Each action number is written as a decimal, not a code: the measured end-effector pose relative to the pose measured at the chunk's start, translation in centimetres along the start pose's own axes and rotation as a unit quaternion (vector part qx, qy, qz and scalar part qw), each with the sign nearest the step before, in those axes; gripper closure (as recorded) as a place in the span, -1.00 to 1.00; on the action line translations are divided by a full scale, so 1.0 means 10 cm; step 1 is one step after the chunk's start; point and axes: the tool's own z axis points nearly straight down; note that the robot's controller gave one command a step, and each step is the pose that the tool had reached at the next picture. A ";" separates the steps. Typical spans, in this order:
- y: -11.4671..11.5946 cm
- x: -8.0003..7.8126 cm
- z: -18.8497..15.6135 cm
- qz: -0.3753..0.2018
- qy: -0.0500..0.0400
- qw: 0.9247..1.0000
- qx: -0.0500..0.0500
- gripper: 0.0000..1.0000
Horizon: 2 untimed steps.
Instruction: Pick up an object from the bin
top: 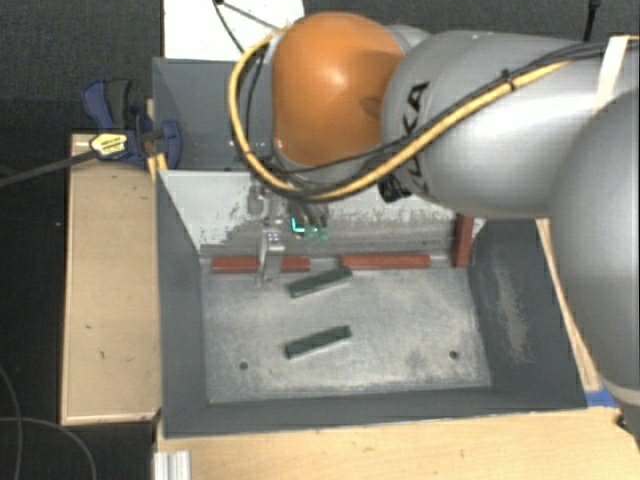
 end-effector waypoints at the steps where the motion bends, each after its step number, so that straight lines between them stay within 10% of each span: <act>1: -0.60 0.40 1.52 -0.018 0.001 1.000 0.001 -1.00; 2: -1.30 0.53 1.68 0.019 -0.002 1.000 0.001 -1.00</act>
Offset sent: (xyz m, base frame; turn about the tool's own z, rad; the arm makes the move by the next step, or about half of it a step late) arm -0.0389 -0.0585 -0.1481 -0.0382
